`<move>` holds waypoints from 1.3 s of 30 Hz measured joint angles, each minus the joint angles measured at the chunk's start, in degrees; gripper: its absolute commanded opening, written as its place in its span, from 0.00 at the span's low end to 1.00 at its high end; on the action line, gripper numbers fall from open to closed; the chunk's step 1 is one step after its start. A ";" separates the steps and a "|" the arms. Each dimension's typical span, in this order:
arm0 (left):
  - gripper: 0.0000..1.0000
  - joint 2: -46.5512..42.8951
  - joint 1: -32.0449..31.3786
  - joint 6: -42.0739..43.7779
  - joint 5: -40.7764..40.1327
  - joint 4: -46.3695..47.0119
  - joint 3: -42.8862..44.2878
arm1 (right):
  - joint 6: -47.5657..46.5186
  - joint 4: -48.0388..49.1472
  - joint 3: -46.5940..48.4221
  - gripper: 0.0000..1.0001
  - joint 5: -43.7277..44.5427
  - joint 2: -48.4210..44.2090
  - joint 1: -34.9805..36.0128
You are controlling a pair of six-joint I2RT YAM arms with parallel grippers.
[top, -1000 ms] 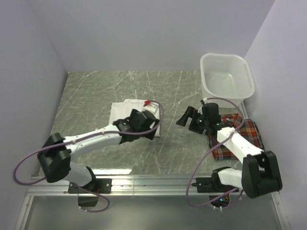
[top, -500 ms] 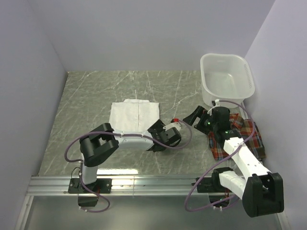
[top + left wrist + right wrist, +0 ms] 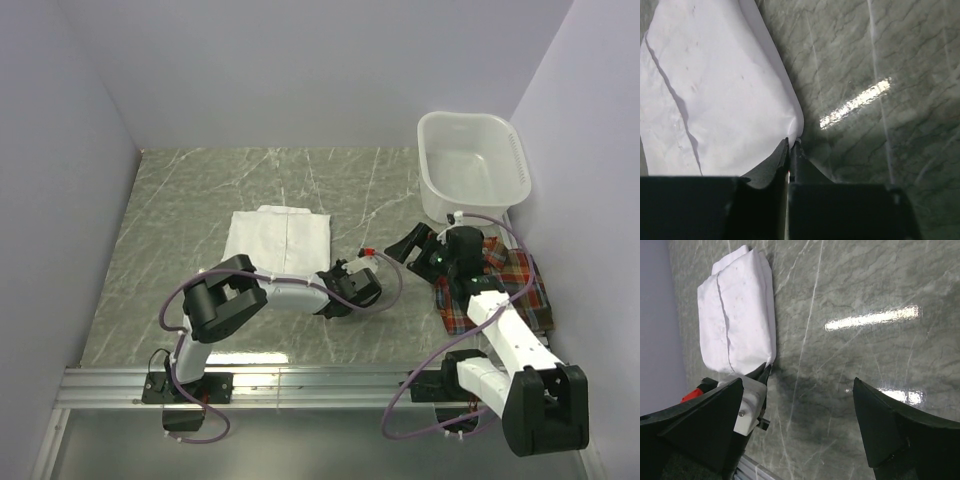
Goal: Fold and stack the long sleeve shirts
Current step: Fold the shirt
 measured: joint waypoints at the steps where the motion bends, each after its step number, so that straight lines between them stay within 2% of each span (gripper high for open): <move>1: 0.03 0.00 0.20 -0.39 0.04 -0.33 -0.11 | 0.35 0.63 -0.28 0.98 -0.44 0.17 -0.07; 4: 0.00 -0.66 0.74 -1.64 0.85 -0.28 -0.63 | 3.02 3.96 -1.51 0.98 -2.34 1.99 -0.07; 9: 0.01 -7.61 2.23 -5.03 5.42 -0.24 -4.24 | 10.43 12.90 -3.41 1.00 -6.14 10.21 1.05; 15: 0.01 -14.73 3.72 -8.83 9.25 0.46 -5.79 | 17.40 23.39 -2.97 1.00 -6.27 21.40 8.50; 23: 0.01 -15.72 3.67 -11.54 12.52 0.74 -8.55 | 27.82 38.62 2.34 1.00 -6.23 39.06 16.96; 34: 0.02 -17.66 3.67 -13.46 15.02 0.81 -8.92 | 33.90 43.93 10.84 0.93 -3.56 49.70 23.39; 37: 0.02 -18.88 3.67 -13.88 15.80 0.83 -8.92 | 34.32 44.46 12.48 0.88 -3.28 51.49 24.65; 39: 0.02 -19.67 3.67 -13.88 16.26 0.87 -8.92 | 34.23 44.61 14.08 0.81 -3.54 53.02 25.24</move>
